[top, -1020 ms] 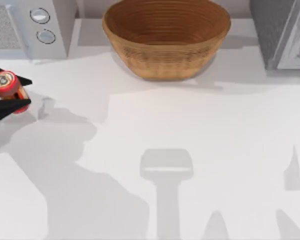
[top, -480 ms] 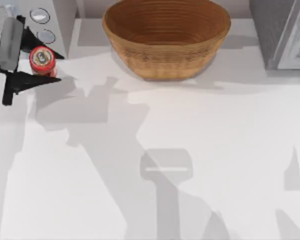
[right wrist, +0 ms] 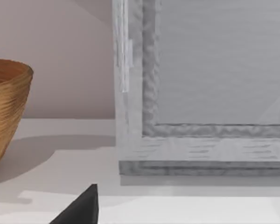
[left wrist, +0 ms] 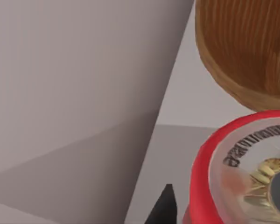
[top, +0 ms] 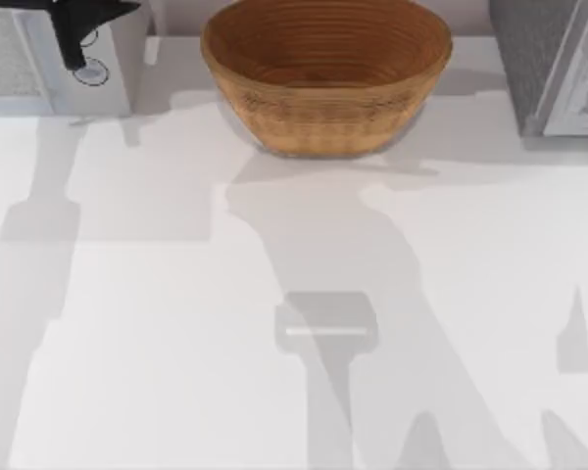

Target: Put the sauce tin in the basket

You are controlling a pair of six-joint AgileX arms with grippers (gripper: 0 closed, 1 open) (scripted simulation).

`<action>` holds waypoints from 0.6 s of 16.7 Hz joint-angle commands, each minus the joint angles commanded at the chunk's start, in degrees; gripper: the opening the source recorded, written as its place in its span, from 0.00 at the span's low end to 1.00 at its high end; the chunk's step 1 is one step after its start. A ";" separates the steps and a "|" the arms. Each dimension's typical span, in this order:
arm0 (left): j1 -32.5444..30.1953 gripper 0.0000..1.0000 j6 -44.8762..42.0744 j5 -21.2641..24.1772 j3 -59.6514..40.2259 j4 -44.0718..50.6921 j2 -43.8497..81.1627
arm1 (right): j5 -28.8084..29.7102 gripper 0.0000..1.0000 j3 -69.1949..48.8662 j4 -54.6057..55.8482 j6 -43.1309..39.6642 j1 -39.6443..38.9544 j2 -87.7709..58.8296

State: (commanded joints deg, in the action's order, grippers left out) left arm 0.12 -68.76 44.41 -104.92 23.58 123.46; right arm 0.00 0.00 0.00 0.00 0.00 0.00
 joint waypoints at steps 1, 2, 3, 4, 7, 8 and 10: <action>-1.05 0.00 7.50 -2.49 0.76 -4.54 -0.95 | 0.00 1.00 0.00 0.00 0.00 0.00 0.00; -2.22 0.00 14.61 -4.75 1.63 -8.77 -1.83 | 0.00 1.00 0.00 0.00 0.00 0.00 0.00; -3.53 0.00 21.26 -6.78 2.61 -12.69 -2.65 | 0.00 1.00 0.00 0.00 0.00 0.00 0.00; -4.99 0.00 27.43 -8.57 3.67 -16.33 -3.42 | 0.00 1.00 0.00 0.00 0.00 0.00 0.00; -10.21 0.00 42.70 -12.38 7.06 -25.23 -5.21 | 0.00 1.00 0.00 0.00 0.00 0.00 0.00; -12.07 0.00 46.78 -13.27 8.16 -27.58 -5.61 | 0.00 1.00 0.00 0.00 0.00 0.00 0.00; -15.65 0.00 53.45 -14.60 10.25 -31.36 -6.21 | 0.00 1.00 0.00 0.00 0.00 0.00 0.00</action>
State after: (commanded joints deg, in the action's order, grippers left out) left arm -15.53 -15.31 29.81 -94.67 -7.77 117.25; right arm 0.00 0.00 0.00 0.00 0.00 0.00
